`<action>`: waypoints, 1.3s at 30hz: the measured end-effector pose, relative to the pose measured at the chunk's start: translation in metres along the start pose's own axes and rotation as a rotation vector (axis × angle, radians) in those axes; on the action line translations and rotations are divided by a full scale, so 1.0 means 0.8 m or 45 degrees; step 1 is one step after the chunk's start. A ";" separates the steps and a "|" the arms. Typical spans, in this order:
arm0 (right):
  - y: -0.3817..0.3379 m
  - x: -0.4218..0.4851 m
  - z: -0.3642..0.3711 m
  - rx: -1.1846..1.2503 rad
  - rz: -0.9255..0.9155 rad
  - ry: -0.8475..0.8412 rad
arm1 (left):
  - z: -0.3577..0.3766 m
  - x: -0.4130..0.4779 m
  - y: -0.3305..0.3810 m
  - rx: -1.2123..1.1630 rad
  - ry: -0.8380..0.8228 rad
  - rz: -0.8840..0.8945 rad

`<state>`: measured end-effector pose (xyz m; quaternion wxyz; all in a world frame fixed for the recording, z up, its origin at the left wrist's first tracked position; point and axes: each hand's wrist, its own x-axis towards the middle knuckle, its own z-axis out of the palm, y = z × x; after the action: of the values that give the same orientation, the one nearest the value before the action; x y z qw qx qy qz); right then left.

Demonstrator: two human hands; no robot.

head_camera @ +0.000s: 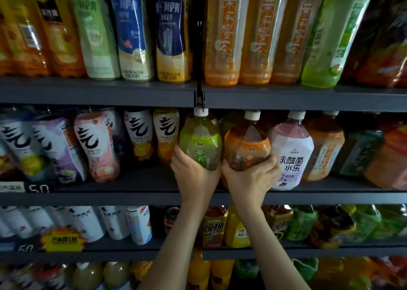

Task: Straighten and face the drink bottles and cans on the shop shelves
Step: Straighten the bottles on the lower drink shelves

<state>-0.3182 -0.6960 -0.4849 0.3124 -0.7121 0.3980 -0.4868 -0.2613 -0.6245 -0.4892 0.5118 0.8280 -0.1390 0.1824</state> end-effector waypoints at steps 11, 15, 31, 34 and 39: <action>-0.004 -0.002 -0.024 0.063 -0.016 -0.134 | -0.077 -0.018 -0.009 -0.371 0.173 -0.347; -0.014 -0.003 -0.025 0.038 0.032 -0.163 | -0.110 -0.030 -0.016 -0.435 0.083 -0.498; -0.097 -0.042 -0.084 0.232 -0.013 -0.609 | -0.188 -0.041 0.002 -0.805 -0.548 -0.769; -0.125 -0.075 -0.107 0.245 0.264 -1.195 | -0.198 -0.051 0.023 -0.609 -0.699 -0.693; -0.124 -0.073 -0.134 0.446 0.788 -1.074 | -0.210 -0.057 0.067 -0.289 -0.887 -0.435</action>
<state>-0.4056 -0.6029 -0.3926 0.6871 -0.6326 0.3420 -0.1037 -0.3517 -0.4949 -0.3976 0.5451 0.7896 -0.1839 -0.2134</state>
